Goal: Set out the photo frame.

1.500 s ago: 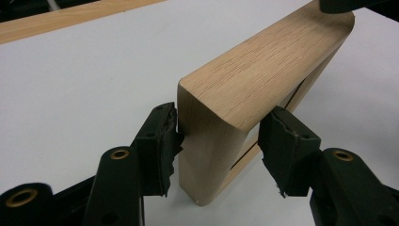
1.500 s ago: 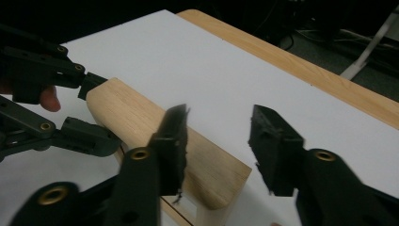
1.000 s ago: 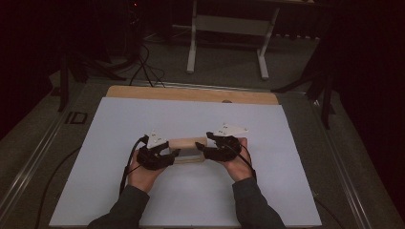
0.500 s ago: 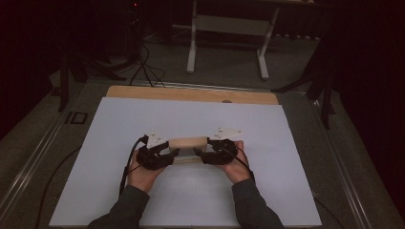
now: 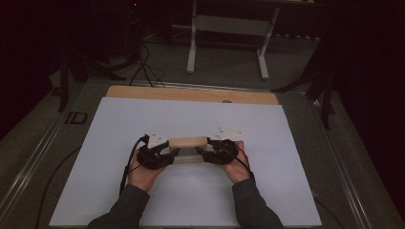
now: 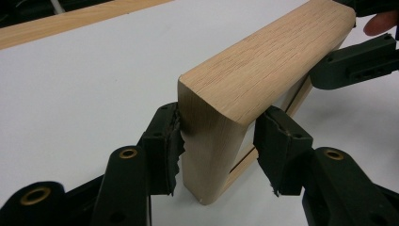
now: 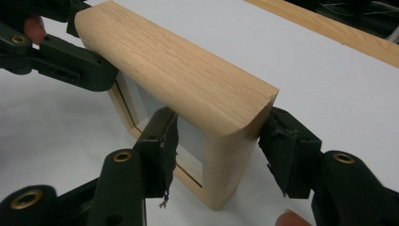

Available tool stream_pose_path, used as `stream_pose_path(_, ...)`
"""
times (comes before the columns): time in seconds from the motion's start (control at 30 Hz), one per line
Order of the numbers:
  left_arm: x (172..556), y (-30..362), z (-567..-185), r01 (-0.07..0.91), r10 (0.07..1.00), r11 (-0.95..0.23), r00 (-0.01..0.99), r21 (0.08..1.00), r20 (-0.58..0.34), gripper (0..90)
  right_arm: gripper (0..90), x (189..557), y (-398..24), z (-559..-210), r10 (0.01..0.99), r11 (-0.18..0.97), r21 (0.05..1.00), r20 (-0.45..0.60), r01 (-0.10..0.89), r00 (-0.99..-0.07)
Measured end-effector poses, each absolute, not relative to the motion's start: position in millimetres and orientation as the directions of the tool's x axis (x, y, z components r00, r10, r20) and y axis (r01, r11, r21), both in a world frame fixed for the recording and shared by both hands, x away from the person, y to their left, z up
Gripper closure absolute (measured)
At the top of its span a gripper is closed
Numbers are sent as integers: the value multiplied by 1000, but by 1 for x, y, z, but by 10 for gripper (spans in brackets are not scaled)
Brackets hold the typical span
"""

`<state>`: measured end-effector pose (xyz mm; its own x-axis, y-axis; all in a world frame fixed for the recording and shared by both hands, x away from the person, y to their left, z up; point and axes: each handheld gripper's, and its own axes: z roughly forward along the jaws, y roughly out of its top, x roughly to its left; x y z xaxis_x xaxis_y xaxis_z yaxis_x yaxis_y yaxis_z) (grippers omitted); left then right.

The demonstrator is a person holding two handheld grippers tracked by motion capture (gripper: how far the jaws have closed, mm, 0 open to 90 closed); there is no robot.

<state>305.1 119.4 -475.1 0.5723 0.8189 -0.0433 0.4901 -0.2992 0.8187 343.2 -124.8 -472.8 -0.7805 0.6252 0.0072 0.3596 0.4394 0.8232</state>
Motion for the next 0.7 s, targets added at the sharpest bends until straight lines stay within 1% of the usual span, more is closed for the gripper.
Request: stream_pose_path(0.7,314,112,-471,478,811,-324,585,816,-20,514,456,346,-126,-472,652,423,826,7,372,-758)
